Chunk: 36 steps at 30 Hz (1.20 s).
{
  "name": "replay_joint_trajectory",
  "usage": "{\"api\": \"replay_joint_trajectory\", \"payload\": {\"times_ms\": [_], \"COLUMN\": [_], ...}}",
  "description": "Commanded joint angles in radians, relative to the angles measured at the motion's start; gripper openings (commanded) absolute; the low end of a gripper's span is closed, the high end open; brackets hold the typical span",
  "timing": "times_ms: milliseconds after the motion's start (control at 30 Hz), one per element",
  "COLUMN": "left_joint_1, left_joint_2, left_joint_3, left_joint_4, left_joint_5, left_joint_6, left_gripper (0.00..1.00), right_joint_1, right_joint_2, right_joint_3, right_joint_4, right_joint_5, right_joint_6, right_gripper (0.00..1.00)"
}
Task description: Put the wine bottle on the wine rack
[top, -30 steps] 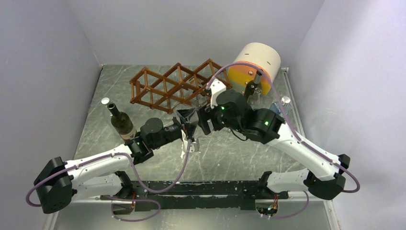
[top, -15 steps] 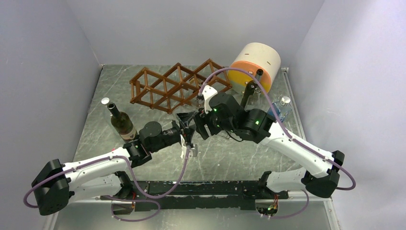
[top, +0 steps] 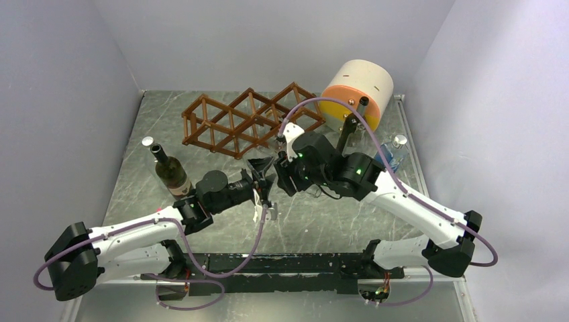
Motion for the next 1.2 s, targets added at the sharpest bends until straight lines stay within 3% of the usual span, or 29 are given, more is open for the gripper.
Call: {"api": "replay_joint_trajectory", "payload": {"times_ms": [0,133,200,267,300,333,633,800,867,900,1000,1167], "left_joint_1": [-0.002,-0.003,-0.003,-0.002,-0.003,-0.003,-0.006,-0.01,-0.009,-0.009,-0.009,-0.006], "left_joint_2": [-0.006,-0.01,-0.011,-0.015,-0.02,-0.028,-0.182,-0.294,-0.33,-0.336,-0.314,-0.18], "left_joint_3": [0.034,0.035,0.036,0.035,0.032,0.031,0.02,0.089,0.113,0.124,0.196,0.43], "left_joint_4": [0.139,0.163,0.155,0.138,0.133,0.126,-0.023,-0.131,-0.123,-0.102,-0.098,-0.314], "left_joint_5": [-0.057,-0.105,-0.114,-0.115,-0.114,-0.118,-0.149,-0.224,-0.294,-0.323,-0.422,-0.57], "left_joint_6": [-0.064,-0.111,-0.131,-0.16,-0.17,-0.19,-0.322,-0.546,-0.647,-0.685,-0.809,-1.057], "left_gripper": [0.18,0.37,0.5,0.6,0.82,0.92,0.91,0.91,1.0,0.99,0.99,0.99], "right_joint_1": [0.003,0.003,0.002,0.002,0.002,0.002,0.002,0.003,0.002,0.003,0.001,0.004], "right_joint_2": [0.022,0.027,0.018,0.006,0.0,-0.007,-0.034,-0.005,-0.003,-0.004,-0.002,0.0], "right_joint_3": [0.001,0.007,0.004,0.0,0.0,0.001,-0.022,-0.037,-0.073,-0.09,-0.151,-0.254], "right_joint_4": [-0.022,-0.018,0.005,0.033,0.048,0.06,0.191,0.234,0.277,0.305,0.38,0.516], "right_joint_5": [-0.034,-0.006,0.023,0.062,0.081,0.105,0.245,0.255,0.232,0.222,0.2,0.201], "right_joint_6": [0.007,0.011,0.018,0.026,0.032,0.038,0.122,0.167,0.177,0.18,0.201,0.245], "right_gripper": [0.44,0.11,0.0,0.0,0.0,0.0,0.0,0.0,0.0,0.0,0.0,0.0]}}
